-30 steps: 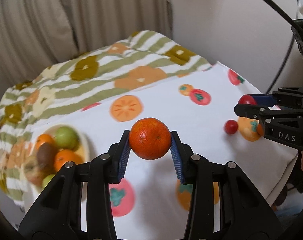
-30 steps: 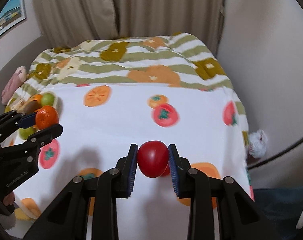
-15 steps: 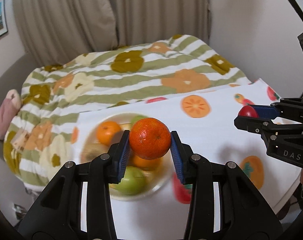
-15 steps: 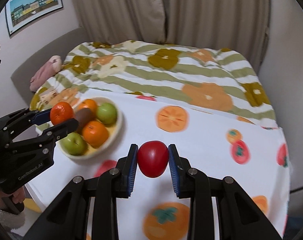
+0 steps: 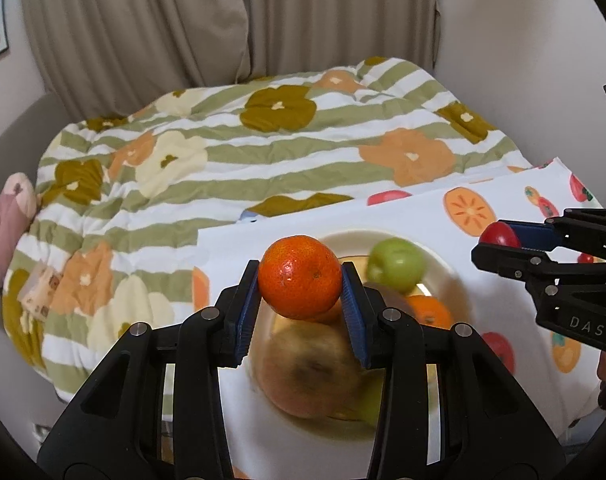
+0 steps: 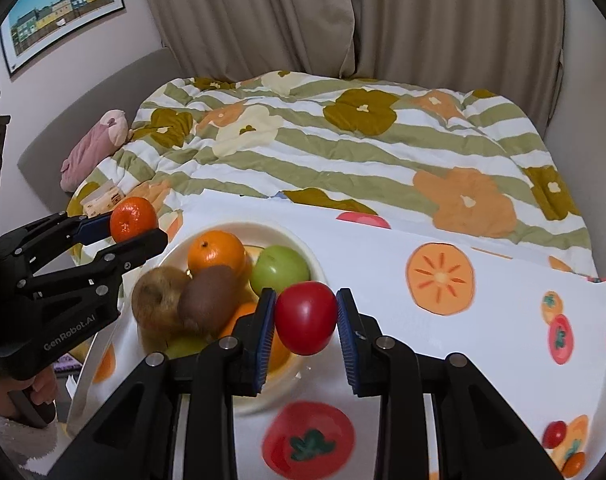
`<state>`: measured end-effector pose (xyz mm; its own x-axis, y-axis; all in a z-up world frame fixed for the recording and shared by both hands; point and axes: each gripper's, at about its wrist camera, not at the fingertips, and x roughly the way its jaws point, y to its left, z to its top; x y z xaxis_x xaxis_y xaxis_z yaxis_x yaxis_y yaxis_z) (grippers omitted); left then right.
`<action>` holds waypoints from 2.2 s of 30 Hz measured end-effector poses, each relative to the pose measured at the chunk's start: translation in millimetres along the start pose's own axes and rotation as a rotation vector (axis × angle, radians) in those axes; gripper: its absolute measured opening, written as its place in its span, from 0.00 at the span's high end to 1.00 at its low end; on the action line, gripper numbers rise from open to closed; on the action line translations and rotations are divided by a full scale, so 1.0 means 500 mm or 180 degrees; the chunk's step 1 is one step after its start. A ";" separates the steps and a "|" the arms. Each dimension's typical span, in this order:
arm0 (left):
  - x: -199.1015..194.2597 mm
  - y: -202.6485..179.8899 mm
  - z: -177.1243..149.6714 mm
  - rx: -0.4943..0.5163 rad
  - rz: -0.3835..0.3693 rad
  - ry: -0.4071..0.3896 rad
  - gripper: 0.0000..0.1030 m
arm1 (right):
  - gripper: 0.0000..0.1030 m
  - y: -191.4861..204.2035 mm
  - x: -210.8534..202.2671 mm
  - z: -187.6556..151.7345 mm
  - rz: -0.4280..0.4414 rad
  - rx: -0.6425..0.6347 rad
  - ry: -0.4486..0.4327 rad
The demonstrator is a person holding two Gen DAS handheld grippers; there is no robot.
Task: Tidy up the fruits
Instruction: 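Carry both tomatoes to the bowl and open the left tool over it, then lower the red tomato into the bowl and open the right tool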
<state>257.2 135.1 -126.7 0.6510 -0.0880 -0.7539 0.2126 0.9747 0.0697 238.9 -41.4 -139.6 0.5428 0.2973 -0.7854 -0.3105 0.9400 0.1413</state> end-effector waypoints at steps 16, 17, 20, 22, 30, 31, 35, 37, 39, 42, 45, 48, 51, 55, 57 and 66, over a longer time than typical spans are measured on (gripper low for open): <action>0.105 0.069 -0.033 0.0129 -0.0339 0.0375 0.58 | 0.73 0.024 0.076 0.015 -0.0161 0.0209 0.0129; 0.109 0.069 -0.034 0.0143 -0.0352 0.0391 0.58 | 0.73 0.024 0.077 0.016 -0.0166 0.0211 0.0130; 0.110 0.067 -0.037 0.0176 -0.0365 0.0373 0.52 | 0.73 0.025 0.081 0.018 -0.0183 0.0216 0.0133; 0.107 0.069 -0.036 0.0178 -0.0412 0.0344 0.36 | 0.73 0.026 0.081 0.019 -0.0195 0.0217 0.0132; 0.071 0.084 -0.025 0.0101 -0.0379 0.0174 0.16 | 0.73 0.025 0.070 0.021 -0.0209 0.0223 0.0110; 0.068 0.086 -0.024 0.0084 -0.0371 0.0173 0.16 | 0.73 0.025 0.067 0.023 -0.0206 0.0218 0.0106; 0.050 0.100 -0.029 0.0010 -0.0336 0.0176 0.16 | 0.73 0.026 0.063 0.028 -0.0139 0.0188 0.0105; 0.040 0.104 -0.036 -0.0025 -0.0312 0.0171 0.16 | 0.73 0.033 0.064 0.033 -0.0032 0.0160 0.0102; 0.031 0.108 -0.042 -0.0048 -0.0292 0.0166 0.16 | 0.73 0.039 0.067 0.040 0.0029 0.0139 0.0101; 0.016 0.117 -0.052 -0.0090 -0.0254 0.0155 0.16 | 0.73 0.049 0.081 0.054 0.0071 0.0086 0.0100; 0.005 0.130 -0.061 -0.0123 -0.0212 0.0140 0.16 | 0.73 0.057 0.102 0.071 0.0135 0.0063 0.0114; 0.007 0.142 -0.070 -0.0133 -0.0147 0.0154 0.16 | 0.73 0.069 0.129 0.084 0.0193 0.0029 0.0138; 0.017 0.152 -0.079 -0.0146 -0.0119 0.0205 0.16 | 0.73 0.077 0.148 0.089 0.0209 0.0004 0.0157; 0.019 0.158 -0.084 -0.0159 -0.0124 0.0199 0.16 | 0.73 0.080 0.160 0.091 0.0201 0.0040 0.0179; 0.020 0.158 -0.084 -0.0161 -0.0122 0.0205 0.16 | 0.73 0.080 0.163 0.092 0.0204 0.0056 0.0201; 0.006 0.162 -0.086 -0.0220 -0.0052 0.0213 0.16 | 0.21 0.080 0.145 0.091 0.0261 0.0076 0.0140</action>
<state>245.1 222.8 -151.3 0.5973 -0.0925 -0.7966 0.1705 0.9853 0.0134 301.3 25.3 -163.7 0.4814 0.3663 -0.7963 -0.3336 0.9167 0.2200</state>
